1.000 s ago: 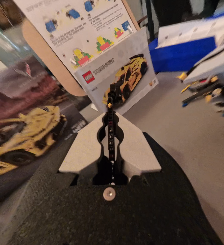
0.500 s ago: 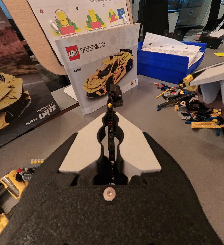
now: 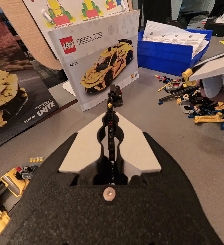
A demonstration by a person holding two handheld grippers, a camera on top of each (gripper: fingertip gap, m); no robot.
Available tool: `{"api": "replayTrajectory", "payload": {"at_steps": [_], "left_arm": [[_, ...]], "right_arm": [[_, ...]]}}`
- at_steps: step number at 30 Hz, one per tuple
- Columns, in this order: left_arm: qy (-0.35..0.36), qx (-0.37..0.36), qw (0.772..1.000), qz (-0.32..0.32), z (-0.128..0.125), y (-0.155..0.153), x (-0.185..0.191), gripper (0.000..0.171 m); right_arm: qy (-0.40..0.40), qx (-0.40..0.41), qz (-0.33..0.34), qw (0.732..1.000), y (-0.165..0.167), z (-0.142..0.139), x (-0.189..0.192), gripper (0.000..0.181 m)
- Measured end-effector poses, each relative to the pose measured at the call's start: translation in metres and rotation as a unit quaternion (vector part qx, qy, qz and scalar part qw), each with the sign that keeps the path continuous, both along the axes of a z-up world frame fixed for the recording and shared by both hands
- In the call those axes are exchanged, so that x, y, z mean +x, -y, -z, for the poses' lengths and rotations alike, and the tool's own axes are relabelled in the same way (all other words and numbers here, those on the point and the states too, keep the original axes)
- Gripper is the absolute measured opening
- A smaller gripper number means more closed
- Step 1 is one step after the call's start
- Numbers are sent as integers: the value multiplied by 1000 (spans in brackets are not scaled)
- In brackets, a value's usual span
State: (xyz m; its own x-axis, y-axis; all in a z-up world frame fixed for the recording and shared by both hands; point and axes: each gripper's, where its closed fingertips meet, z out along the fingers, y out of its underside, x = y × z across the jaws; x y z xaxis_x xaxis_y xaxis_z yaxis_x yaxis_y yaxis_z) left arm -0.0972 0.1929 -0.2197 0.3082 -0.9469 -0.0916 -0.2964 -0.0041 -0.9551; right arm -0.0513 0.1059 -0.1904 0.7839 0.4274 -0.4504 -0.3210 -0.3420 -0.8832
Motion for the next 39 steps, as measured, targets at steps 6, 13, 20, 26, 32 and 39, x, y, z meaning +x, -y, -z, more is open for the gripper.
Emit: {"api": "replayTrajectory", "payload": {"at_steps": [6,13,20,26,32,39], "left_arm": [[-2,1,1000,-3,0,-1,0,7],[44,-61,996,41,-10,9,2,7],[201,-288,912,211,-46,47,3,6],[266,-344,859,271,-70,62,-5,7],[317,-416,795,307,-81,65,-10,6],[305,-413,807,292,-74,67,-4,6]], "right_arm": [[-7,-1,1,1000,0,0,3,6],[238,-126,166,949,35,28,115,6],[224,-250,169,927,87,77,173,19],[102,-53,44,992,42,19,85,24],[-100,26,-120,987,14,-9,-23,25],[-98,90,-124,983,15,-28,-31,29]]}}
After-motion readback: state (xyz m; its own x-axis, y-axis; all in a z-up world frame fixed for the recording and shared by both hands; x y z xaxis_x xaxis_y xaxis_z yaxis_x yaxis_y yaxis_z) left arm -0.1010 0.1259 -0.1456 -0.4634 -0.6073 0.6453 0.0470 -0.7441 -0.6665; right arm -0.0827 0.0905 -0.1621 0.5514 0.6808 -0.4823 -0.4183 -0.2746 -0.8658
